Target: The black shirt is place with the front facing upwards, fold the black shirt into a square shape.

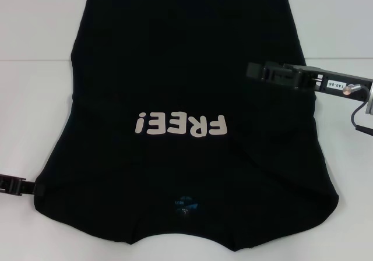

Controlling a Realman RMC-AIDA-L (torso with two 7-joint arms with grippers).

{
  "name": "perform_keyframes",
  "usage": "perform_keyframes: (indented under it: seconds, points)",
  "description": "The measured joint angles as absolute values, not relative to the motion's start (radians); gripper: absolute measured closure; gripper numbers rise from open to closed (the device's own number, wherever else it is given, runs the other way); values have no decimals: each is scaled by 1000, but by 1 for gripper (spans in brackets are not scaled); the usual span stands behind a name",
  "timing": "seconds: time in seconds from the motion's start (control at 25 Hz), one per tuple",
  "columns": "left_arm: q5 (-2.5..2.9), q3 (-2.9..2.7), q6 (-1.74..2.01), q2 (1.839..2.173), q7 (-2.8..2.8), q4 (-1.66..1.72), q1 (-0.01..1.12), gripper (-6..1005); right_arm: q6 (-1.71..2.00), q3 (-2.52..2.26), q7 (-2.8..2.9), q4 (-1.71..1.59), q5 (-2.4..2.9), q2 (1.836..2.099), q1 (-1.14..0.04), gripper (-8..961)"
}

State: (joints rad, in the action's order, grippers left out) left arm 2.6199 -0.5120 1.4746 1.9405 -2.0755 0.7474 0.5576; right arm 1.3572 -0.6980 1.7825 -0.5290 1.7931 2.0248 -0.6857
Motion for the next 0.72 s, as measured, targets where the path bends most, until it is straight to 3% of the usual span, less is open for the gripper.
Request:
perform_keyframes:
  seconds: [0.28, 0.44, 0.72]
  points:
    - [2622, -509, 1479, 1938, -2078, 748, 561, 925, 1357, -698, 1789, -529, 1793, 2023, -684, 9]
    - [2610, -501, 1500, 1936, -2078, 759, 557, 985, 1365, -706, 1835, -537, 1809, 2012, -674, 9]
    - [2587, -481, 1516, 1940, -2075, 764, 549, 995, 1452, -704, 2106, -539, 1966, 1915, -639, 11]
